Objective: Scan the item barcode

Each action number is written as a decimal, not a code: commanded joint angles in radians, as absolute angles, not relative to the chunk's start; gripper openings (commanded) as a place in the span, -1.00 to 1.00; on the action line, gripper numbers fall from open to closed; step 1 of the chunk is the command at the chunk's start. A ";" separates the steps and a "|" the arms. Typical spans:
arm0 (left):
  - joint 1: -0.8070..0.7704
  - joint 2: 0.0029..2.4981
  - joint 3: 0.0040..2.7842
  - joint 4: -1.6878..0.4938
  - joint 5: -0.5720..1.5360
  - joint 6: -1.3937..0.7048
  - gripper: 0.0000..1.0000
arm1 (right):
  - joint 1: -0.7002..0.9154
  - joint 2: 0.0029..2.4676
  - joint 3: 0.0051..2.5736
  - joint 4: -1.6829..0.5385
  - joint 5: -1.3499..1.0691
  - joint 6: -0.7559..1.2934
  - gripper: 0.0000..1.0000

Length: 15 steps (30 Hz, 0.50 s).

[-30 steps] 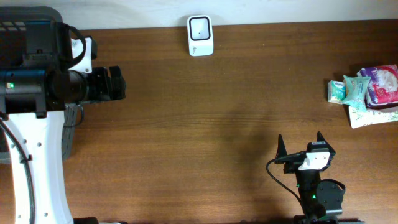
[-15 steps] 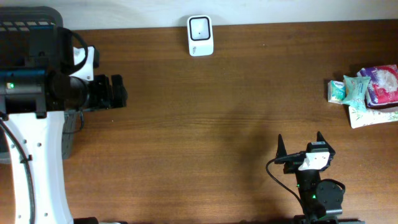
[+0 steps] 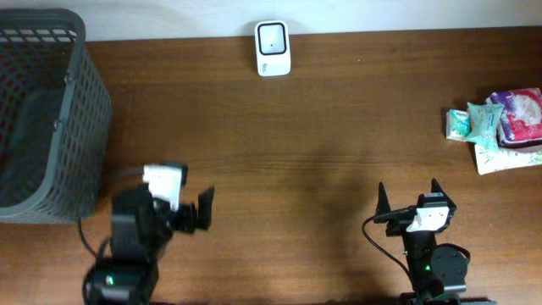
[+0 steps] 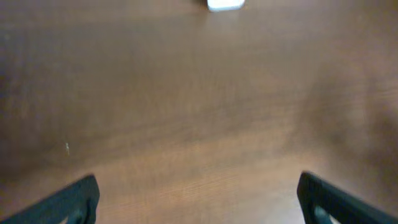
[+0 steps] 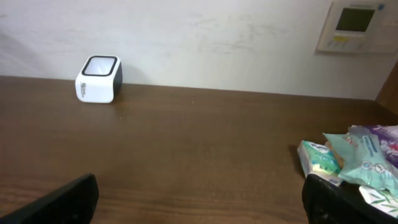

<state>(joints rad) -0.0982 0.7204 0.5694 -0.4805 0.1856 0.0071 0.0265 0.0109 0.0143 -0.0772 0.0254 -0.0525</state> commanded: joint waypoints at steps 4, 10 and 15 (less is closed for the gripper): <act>-0.079 0.350 0.266 -0.397 0.195 0.024 0.98 | 0.027 0.004 0.006 -0.081 0.028 -0.052 0.97; -0.053 0.213 0.194 -0.368 0.192 0.023 0.98 | 0.027 0.004 0.006 -0.081 0.027 -0.052 0.97; -0.002 0.022 0.028 -0.110 0.123 0.009 0.98 | 0.027 0.004 0.006 -0.081 0.028 -0.052 0.97</act>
